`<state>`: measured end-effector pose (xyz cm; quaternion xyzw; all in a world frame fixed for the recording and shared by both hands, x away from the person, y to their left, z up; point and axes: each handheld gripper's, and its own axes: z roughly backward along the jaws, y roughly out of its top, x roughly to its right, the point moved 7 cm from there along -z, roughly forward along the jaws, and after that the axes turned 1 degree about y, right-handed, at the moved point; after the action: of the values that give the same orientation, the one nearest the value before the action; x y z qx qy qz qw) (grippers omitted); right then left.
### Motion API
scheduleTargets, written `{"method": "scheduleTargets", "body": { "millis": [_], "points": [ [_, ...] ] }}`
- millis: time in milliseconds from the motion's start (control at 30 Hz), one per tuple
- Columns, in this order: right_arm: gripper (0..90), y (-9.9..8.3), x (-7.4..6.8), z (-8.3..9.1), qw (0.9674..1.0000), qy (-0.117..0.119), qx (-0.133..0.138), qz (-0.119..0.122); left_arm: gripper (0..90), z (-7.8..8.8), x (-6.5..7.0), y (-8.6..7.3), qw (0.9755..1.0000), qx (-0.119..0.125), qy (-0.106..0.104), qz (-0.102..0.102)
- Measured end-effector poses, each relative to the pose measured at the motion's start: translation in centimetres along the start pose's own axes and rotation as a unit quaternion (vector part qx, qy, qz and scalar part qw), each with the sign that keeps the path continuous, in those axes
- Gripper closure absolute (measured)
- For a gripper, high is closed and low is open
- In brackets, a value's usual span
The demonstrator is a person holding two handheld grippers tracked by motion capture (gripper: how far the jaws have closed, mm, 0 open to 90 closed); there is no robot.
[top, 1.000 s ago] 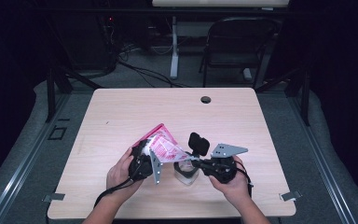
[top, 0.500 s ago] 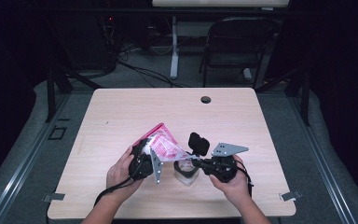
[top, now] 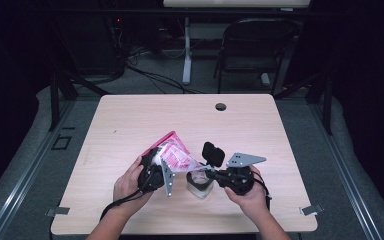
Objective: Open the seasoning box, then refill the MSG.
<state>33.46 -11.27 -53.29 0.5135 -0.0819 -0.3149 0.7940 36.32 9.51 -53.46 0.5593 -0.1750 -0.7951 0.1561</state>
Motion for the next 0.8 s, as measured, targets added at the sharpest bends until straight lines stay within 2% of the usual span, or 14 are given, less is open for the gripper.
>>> {"method": "scheduleTargets", "body": {
  "millis": [100, 800],
  "points": [
    [90.0, 0.08, -0.03, -0.06, 1.0, 0.001, 0.001, -0.002, 66.2, -0.11, -0.07, 0.07, 1.0, 0.004, 0.0, 0.004],
    [90.0, 0.09, -0.15, 0.19, 1.0, 0.002, 0.001, 0.0, 66.2, 0.24, -0.32, 0.46, 0.9999, 0.004, 0.007, -0.007]
  ]
}}
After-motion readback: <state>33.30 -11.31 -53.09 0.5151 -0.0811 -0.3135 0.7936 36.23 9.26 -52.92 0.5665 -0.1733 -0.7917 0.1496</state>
